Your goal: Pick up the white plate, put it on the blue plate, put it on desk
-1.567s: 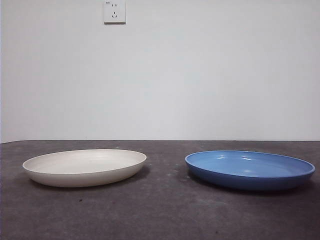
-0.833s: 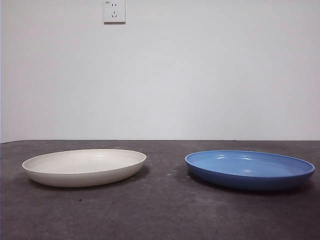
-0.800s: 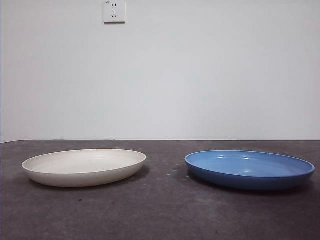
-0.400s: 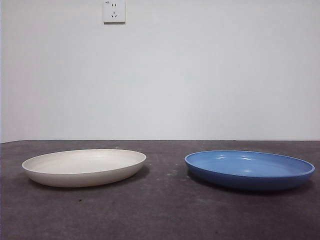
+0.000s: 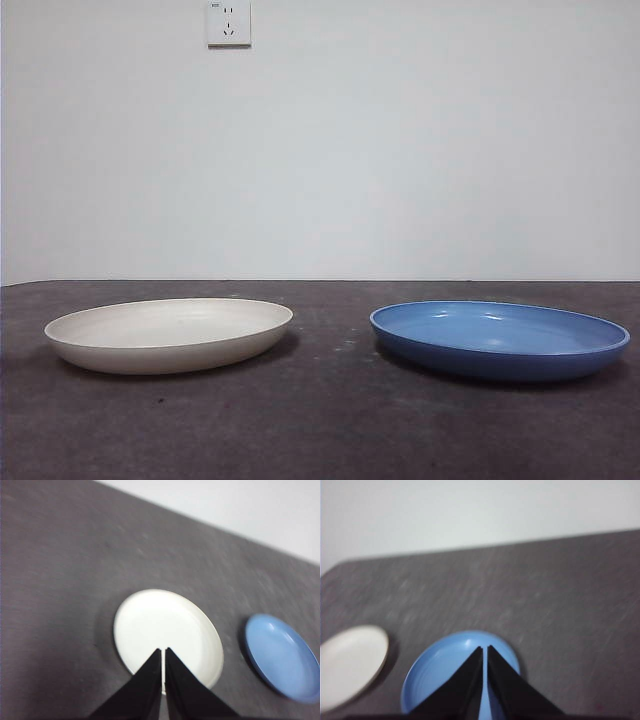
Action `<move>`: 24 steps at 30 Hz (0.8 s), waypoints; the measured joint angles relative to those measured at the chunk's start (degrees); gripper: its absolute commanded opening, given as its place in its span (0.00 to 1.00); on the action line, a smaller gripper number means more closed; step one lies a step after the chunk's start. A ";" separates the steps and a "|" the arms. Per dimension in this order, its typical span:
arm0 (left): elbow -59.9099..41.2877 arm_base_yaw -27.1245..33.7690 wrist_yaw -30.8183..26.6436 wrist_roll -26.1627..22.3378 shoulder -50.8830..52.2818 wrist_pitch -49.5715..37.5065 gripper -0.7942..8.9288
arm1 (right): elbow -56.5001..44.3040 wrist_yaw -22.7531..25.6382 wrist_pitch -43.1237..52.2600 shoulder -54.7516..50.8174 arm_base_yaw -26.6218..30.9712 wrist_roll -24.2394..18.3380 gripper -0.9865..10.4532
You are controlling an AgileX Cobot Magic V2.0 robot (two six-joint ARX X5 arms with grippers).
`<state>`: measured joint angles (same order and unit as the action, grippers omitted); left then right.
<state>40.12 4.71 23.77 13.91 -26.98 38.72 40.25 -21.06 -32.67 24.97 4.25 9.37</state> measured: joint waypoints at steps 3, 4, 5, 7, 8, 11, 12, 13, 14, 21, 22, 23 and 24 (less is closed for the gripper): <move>3.21 -0.07 3.28 -3.34 -4.28 2.91 0.09 | 3.69 -3.48 -4.96 4.74 -0.17 -2.97 0.09; 4.26 -0.22 3.67 -4.48 -5.66 4.31 0.09 | 4.92 -4.26 -6.69 6.38 -0.48 -3.96 0.09; 5.29 -0.55 3.82 -5.64 -6.99 5.81 0.09 | 6.10 -4.76 -8.39 7.89 -0.85 -4.94 0.09; 6.82 -1.40 3.93 -7.67 -9.14 8.41 0.09 | 8.20 -5.49 -11.52 10.62 -1.81 -6.64 0.09; 7.54 -1.95 3.96 -8.85 -10.08 10.01 0.09 | 9.20 -5.86 -13.05 11.96 -2.45 -7.50 0.09; 9.01 -3.91 4.13 -11.74 -12.20 13.42 0.09 | 11.47 -5.90 -17.33 15.23 -4.79 -9.60 0.09; 9.33 -4.52 4.15 -12.39 -12.57 14.23 0.09 | 12.00 -5.92 -18.40 16.04 -5.55 -10.10 0.09; 9.57 -5.25 4.24 -13.20 -12.85 15.02 0.09 | 12.52 -5.92 -19.67 16.90 -6.47 -10.75 0.09; 9.64 -5.99 4.31 -13.88 -13.16 15.78 0.09 | 12.92 -5.95 -20.98 17.68 -7.43 -11.26 0.09; 9.64 -9.27 4.42 -16.48 -13.86 18.14 0.09 | 13.51 -5.86 -27.39 20.50 -12.61 -13.88 0.09; 9.64 -9.40 4.44 -16.55 -13.88 18.01 0.09 | 13.51 -5.88 -27.32 20.48 -13.05 -14.03 0.09; 9.64 -9.51 4.48 -16.61 -13.88 17.92 0.10 | 13.51 -5.86 -27.32 20.44 -13.33 -14.08 0.10; 9.64 -9.51 4.50 -16.61 -13.88 17.86 0.13 | 13.51 -5.90 -27.34 20.41 -13.49 -14.08 0.10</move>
<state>49.76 -4.80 28.27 -2.70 -40.86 56.58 53.76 -26.96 -60.01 45.39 -9.23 -4.71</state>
